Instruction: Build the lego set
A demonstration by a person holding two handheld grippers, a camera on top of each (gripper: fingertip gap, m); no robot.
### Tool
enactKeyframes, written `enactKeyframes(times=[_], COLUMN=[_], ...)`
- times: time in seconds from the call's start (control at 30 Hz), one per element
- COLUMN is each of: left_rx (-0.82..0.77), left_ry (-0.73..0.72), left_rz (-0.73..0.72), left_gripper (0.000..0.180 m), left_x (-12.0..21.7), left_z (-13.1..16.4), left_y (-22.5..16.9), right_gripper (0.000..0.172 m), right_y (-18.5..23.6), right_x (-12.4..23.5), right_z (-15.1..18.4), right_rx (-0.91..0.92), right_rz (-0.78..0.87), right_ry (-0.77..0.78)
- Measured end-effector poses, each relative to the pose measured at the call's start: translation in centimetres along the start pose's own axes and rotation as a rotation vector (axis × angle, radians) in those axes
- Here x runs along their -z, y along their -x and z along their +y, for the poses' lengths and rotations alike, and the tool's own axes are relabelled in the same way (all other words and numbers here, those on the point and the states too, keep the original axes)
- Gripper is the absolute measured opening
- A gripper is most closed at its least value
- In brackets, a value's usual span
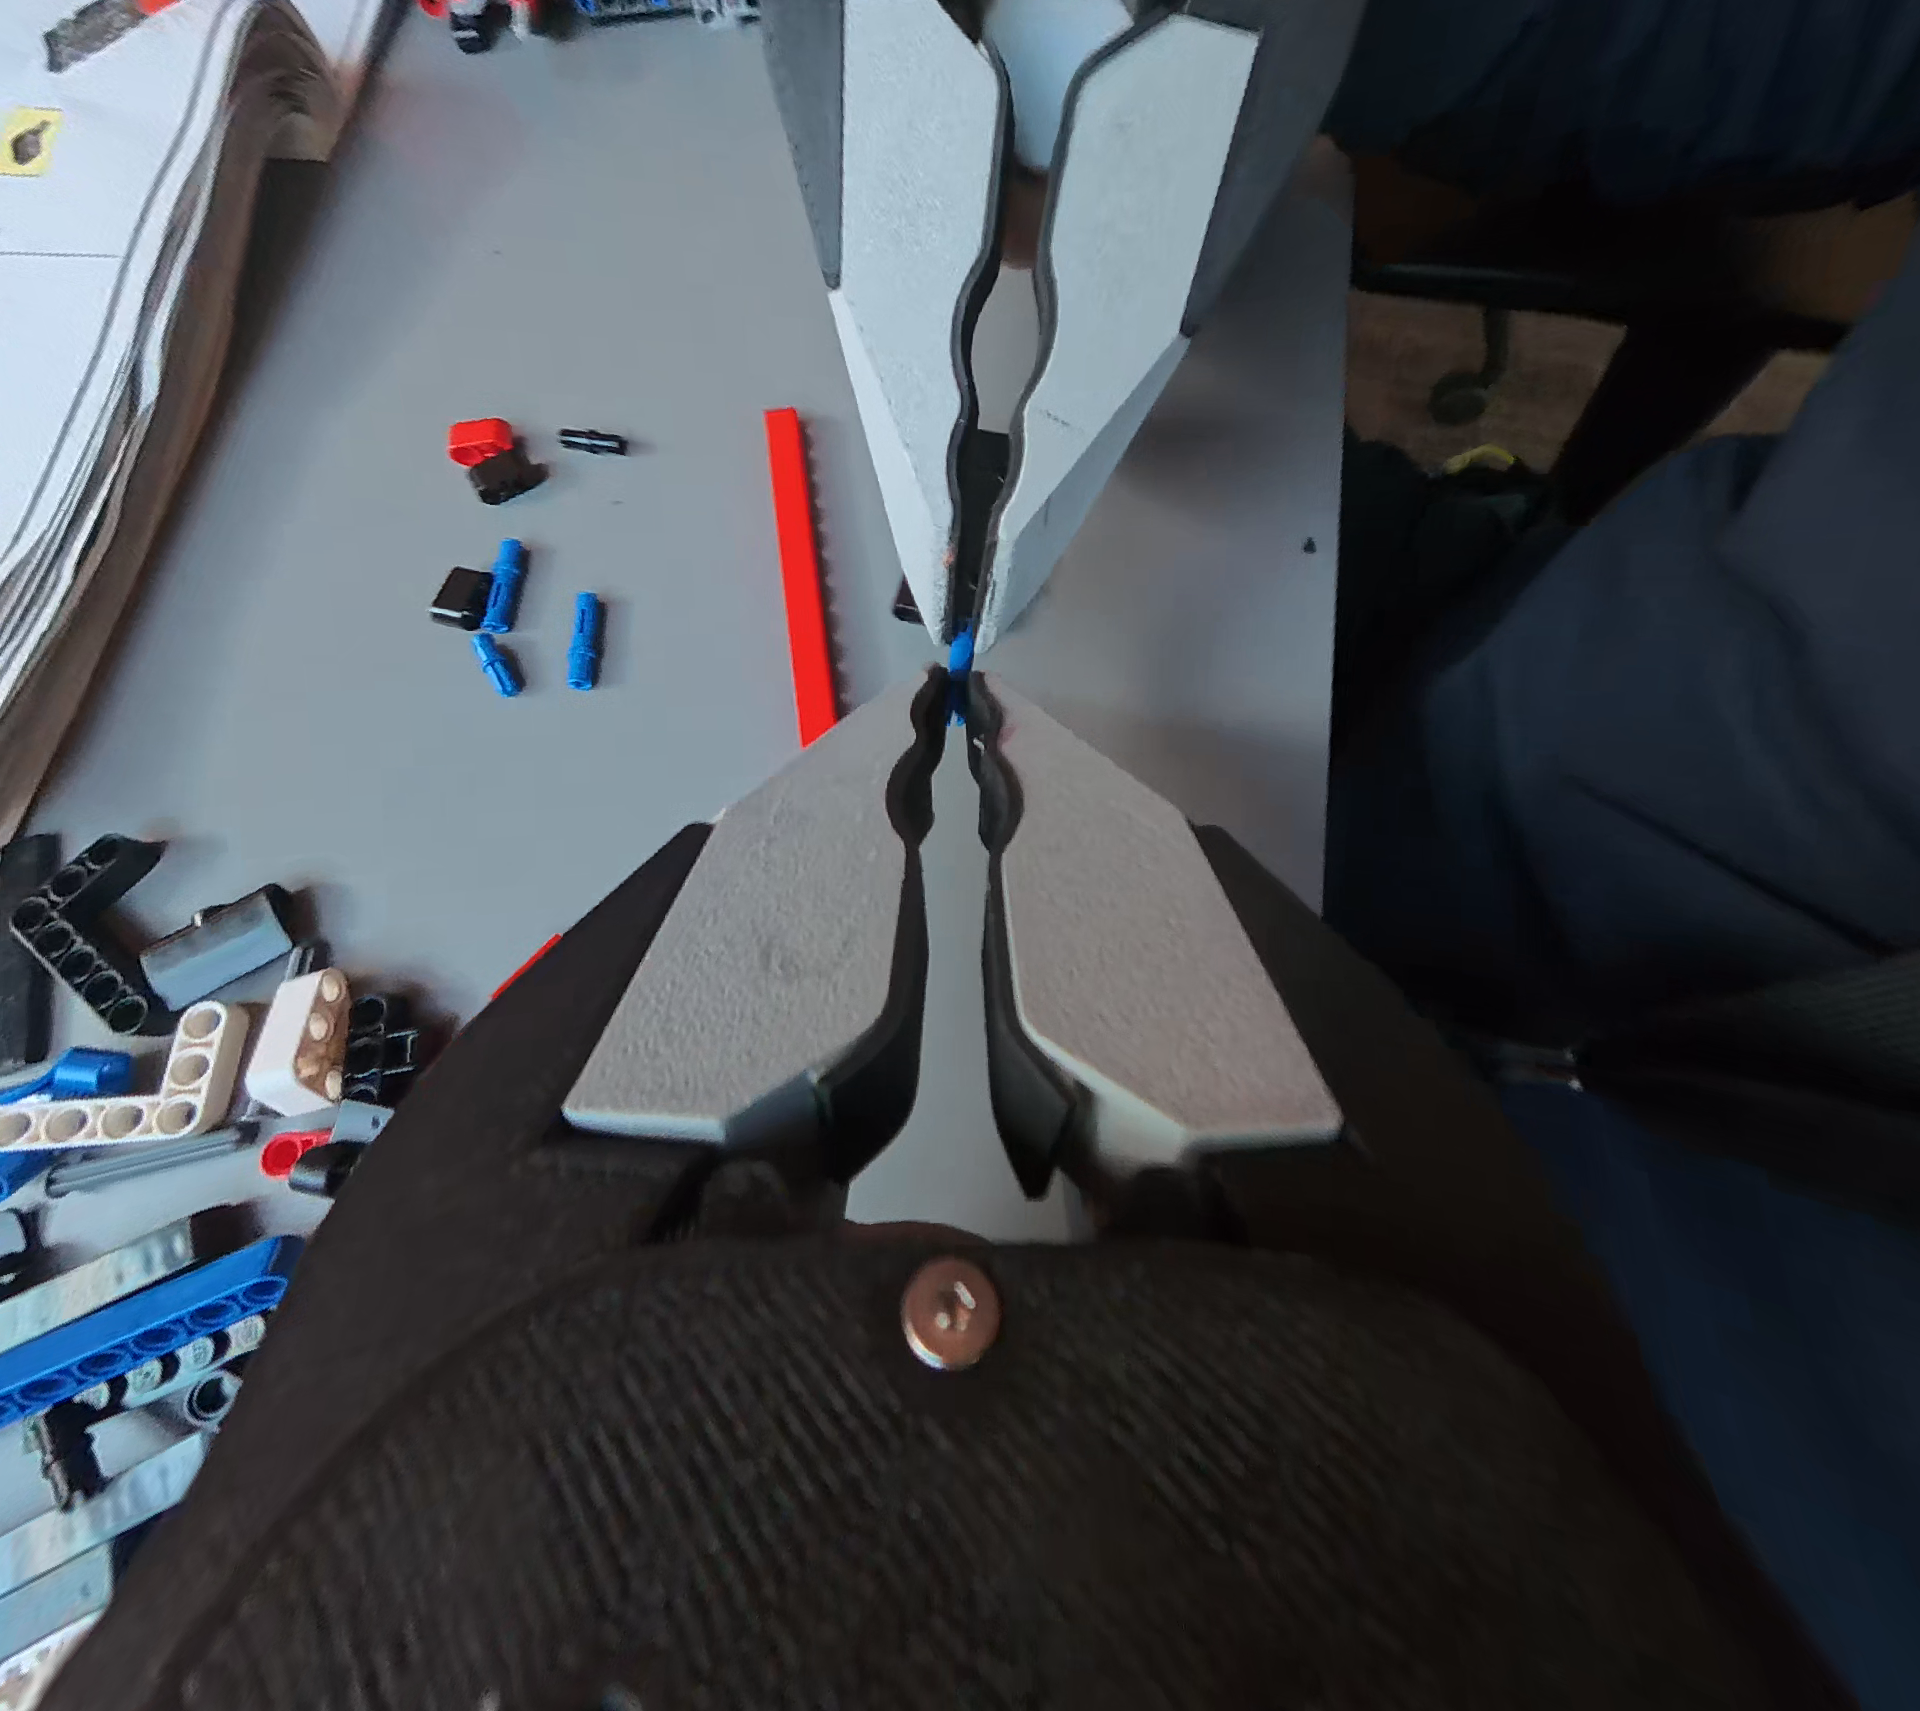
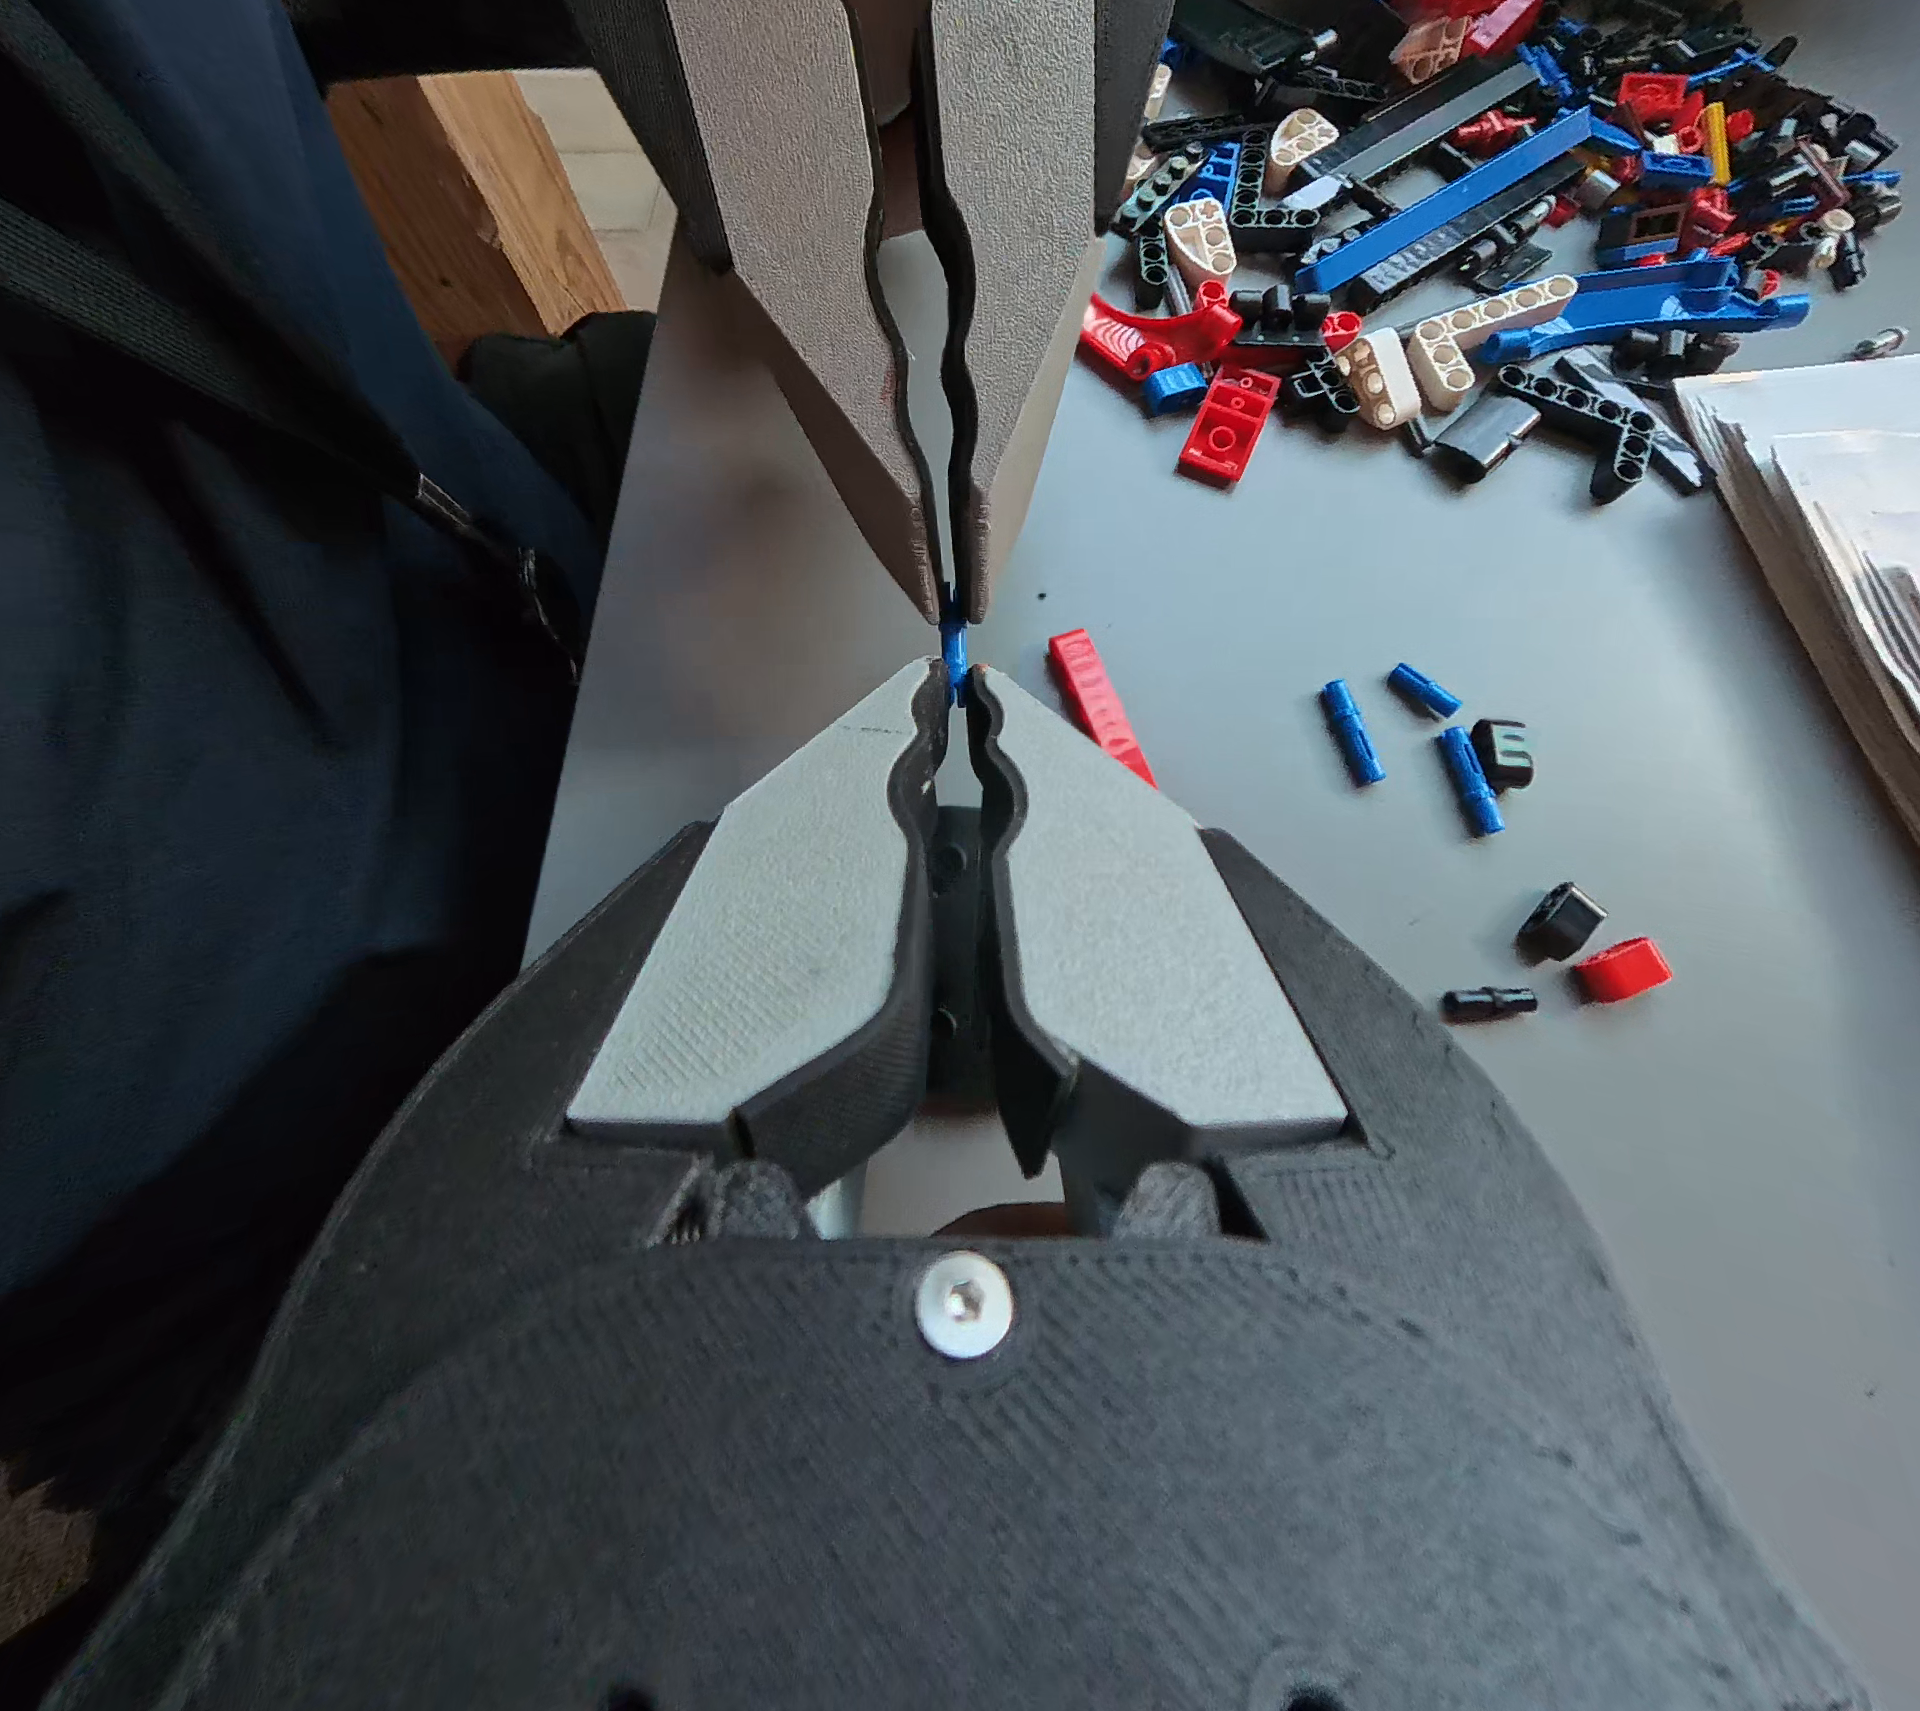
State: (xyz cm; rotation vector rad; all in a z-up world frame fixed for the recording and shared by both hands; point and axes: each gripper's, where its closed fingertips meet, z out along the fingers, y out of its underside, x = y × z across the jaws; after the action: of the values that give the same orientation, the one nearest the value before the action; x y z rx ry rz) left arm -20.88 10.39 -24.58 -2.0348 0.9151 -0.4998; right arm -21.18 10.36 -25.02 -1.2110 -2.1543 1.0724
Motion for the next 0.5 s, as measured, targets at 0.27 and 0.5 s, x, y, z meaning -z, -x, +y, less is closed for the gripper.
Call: enactKeyframes(times=[0.27, 0.5], left_rx=[0.090, 0.089], left_ry=[-0.050, -0.011], left_rz=[0.037, -0.007], left_gripper=[0.000, 0.005], left_x=[0.0, -0.1], left_z=[-0.4, 0.3], left_y=[0.3, 1.1], right_gripper=[0.000, 0.000], right_y=[-0.4, -0.7], right_x=[0.0, 0.9], right_z=[0.2, 0.5], right_rx=[-0.019, -0.020], right_rz=[0.018, 0.077], right_ry=[-0.035, -0.022])
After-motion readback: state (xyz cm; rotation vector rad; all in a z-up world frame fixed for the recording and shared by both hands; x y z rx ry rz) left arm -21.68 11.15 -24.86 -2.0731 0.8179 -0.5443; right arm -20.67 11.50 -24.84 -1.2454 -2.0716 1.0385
